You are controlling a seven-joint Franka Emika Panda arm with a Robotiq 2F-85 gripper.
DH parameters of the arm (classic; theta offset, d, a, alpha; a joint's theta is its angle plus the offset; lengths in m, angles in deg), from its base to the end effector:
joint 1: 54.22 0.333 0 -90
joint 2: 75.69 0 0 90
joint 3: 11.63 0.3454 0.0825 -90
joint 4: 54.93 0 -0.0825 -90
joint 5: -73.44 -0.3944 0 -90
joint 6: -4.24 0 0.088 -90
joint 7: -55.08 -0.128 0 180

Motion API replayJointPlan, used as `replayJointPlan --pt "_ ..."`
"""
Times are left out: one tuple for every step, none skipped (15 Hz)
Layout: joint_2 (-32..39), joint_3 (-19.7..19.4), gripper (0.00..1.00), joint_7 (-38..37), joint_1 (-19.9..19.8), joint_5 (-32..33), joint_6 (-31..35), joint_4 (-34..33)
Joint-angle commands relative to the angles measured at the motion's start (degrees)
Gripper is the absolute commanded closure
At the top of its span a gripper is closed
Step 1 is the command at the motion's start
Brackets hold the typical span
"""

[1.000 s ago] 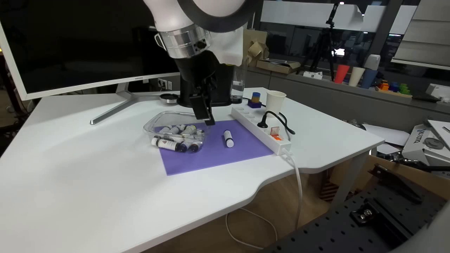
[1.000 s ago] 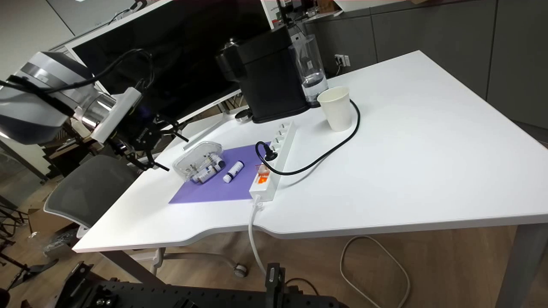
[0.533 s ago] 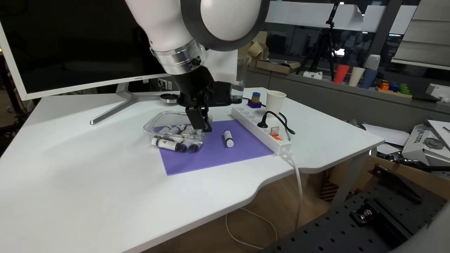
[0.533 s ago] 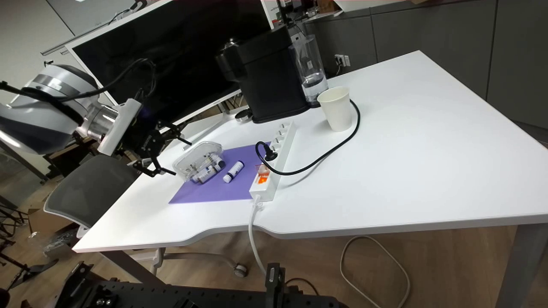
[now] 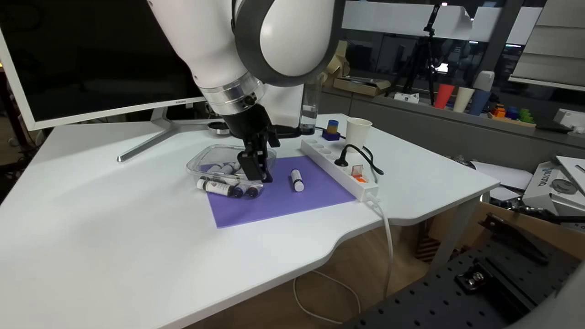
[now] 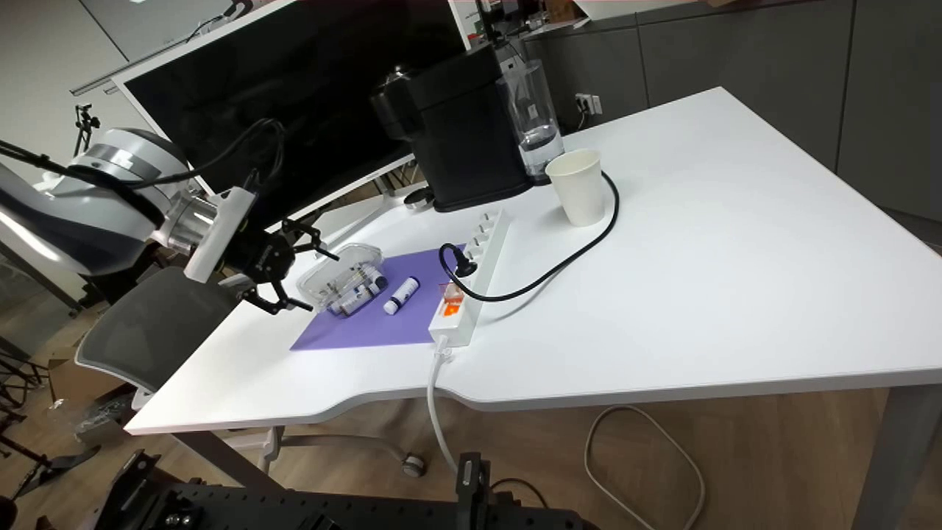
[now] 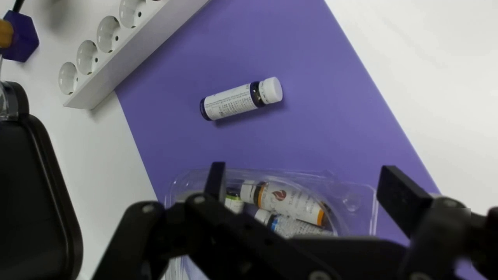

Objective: Open the lid of the container

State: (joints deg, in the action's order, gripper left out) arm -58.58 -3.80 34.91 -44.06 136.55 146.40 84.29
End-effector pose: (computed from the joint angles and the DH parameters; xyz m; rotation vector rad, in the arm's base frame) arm 0.4515 0.1421 0.1681 2.3214 1.1665 -0.0228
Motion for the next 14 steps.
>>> replayJointPlan --pt "1.0 -0.7 0.0 -2.8 0.7 0.7 -0.1 -1.1" --pt "1.1 -0.7 0.0 -2.9 0.7 0.7 -0.1 -1.2" --pt "1.4 -0.8 0.0 -2.8 0.6 0.5 0.0 -1.4" --pt "1.5 -0.9 0.0 -2.7 0.5 0.4 -0.1 -1.5" --pt "1.7 -0.9 0.0 -2.7 0.4 0.3 0.0 -1.6" --pt "1.8 -1.0 0.0 -2.7 0.4 0.3 0.0 -1.7" --pt "2.0 -1.1 0.0 -2.6 0.3 0.2 0.1 -1.8" --pt "2.1 -1.3 0.0 -2.7 0.3 0.1 0.1 -1.9" --pt "2.3 -1.4 0.0 -2.6 0.2 0.1 0.1 -2.0" --pt "2.5 -1.5 0.0 -2.7 0.3 0.1 0.1 -2.1" --pt "2.7 -1.6 0.0 -2.7 0.2 0.1 0.2 -2.2" --pt "2.8 -1.7 0.0 -2.9 0.3 0.2 0.3 -2.4" --pt "2.8 -1.8 0.0 -3.1 0.3 0.3 0.3 -2.5" --pt "2.8 -1.9 0.0 -3.2 0.3 0.4 0.3 -2.5"
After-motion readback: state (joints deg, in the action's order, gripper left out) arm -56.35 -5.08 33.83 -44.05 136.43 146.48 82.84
